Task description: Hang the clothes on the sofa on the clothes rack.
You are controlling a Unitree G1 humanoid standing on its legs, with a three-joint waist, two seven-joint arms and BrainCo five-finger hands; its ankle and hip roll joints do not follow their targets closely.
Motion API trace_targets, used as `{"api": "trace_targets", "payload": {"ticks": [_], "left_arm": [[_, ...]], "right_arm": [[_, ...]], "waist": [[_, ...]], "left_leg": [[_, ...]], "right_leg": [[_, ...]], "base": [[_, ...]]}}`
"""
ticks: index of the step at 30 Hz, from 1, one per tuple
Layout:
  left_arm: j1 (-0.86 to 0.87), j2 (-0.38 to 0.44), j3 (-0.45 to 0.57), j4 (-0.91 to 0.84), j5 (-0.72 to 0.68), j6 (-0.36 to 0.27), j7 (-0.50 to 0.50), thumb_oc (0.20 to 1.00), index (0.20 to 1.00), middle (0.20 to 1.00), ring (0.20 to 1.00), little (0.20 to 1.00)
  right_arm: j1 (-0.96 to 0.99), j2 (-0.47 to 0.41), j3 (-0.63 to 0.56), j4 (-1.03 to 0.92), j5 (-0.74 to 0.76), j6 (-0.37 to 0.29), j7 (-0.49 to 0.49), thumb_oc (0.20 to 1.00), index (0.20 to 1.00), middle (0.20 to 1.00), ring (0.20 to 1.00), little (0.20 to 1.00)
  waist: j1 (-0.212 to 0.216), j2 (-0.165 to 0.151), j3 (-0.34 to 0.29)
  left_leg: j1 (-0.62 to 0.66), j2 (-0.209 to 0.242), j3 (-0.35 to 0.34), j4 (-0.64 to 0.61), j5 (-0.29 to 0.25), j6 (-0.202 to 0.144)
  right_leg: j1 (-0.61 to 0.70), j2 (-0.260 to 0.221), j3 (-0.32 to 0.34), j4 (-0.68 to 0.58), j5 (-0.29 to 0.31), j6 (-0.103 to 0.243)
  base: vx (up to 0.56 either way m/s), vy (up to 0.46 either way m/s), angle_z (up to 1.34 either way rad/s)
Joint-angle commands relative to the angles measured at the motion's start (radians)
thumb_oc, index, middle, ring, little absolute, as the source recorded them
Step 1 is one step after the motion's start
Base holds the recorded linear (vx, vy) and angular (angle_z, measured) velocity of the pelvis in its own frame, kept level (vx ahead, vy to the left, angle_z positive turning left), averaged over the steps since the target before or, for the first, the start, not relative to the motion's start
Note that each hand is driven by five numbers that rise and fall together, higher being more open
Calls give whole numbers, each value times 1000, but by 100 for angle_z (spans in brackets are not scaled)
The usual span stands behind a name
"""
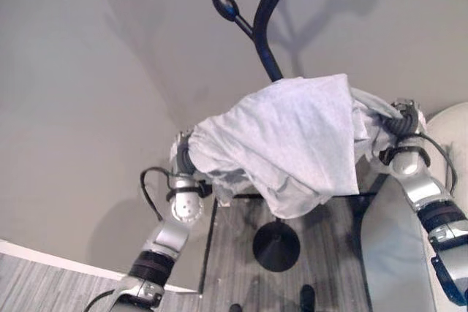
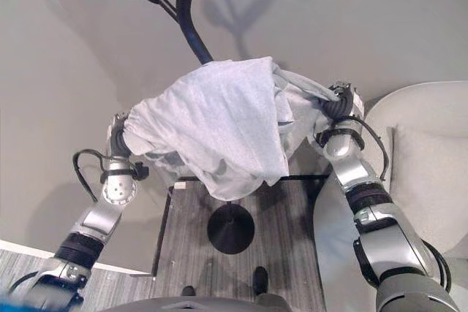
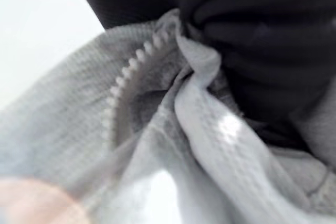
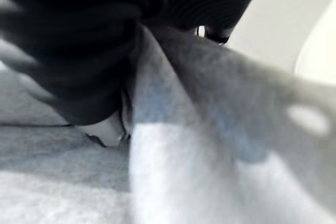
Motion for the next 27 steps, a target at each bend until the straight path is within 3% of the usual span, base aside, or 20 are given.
{"api": "trace_targets", "payload": {"ticks": [1,10,11,12,13,18,27], "left_arm": [[-8,69,31,53,-60,-25,8,200,200,200,200,200],[60,-76,-114,58,-218,-90,-34,200,200,200,200,200],[60,-76,-115,58,-219,-90,-35,1000,1000,1000,1000,1000],[76,-97,-131,46,-279,-105,-53,1000,1000,1000,1000,1000],[84,-104,-136,39,-313,-112,-69,1000,1000,1000,1000,1000],[104,-116,-107,14,-396,-128,-72,1000,1000,1000,1000,1000],[117,-121,-17,47,-409,-146,-13,1000,1000,1000,1000,1000]], "right_arm": [[3,40,-35,14,-6,-34,-24,200,200,200,200,200],[149,181,4,-204,20,-109,7,200,200,200,200,200],[150,181,4,-205,20,-109,8,200,200,200,200,200],[160,195,26,-253,44,-122,36,200,200,200,200,200],[165,199,37,-270,73,-126,58,1000,1000,1000,1000,1000],[160,163,66,-334,132,-134,121,1000,1000,1000,1000,1000],[172,167,37,-319,136,-135,101,1000,1000,1000,1000,1000]], "waist": [[-22,-128,-17],[-53,-130,-17],[-52,-130,-17],[-57,-132,-18],[-59,-133,-19],[-60,-141,-22],[-53,-149,-36]], "left_leg": [[68,-43,32,-20,-34,-19],[85,-48,51,-20,-46,-8],[85,-48,51,-20,-46,-8],[86,-49,58,-20,-48,-7],[86,-49,62,-20,-47,-7],[89,-50,72,-20,-48,-7],[102,-51,87,-20,-53,-7]], "right_leg": [[123,-56,44,17,-138,32],[125,-59,65,17,-126,35],[125,-59,66,17,-126,35],[123,-59,72,17,-123,36],[122,-60,75,17,-121,36],[120,-63,82,17,-115,38],[128,-63,86,17,-110,40]], "base": [[-5,5,-5],[-10,4,-6],[-28,10,-14],[-33,17,-10],[-33,17,-9],[-35,15,-9],[-6,2,-1]]}}
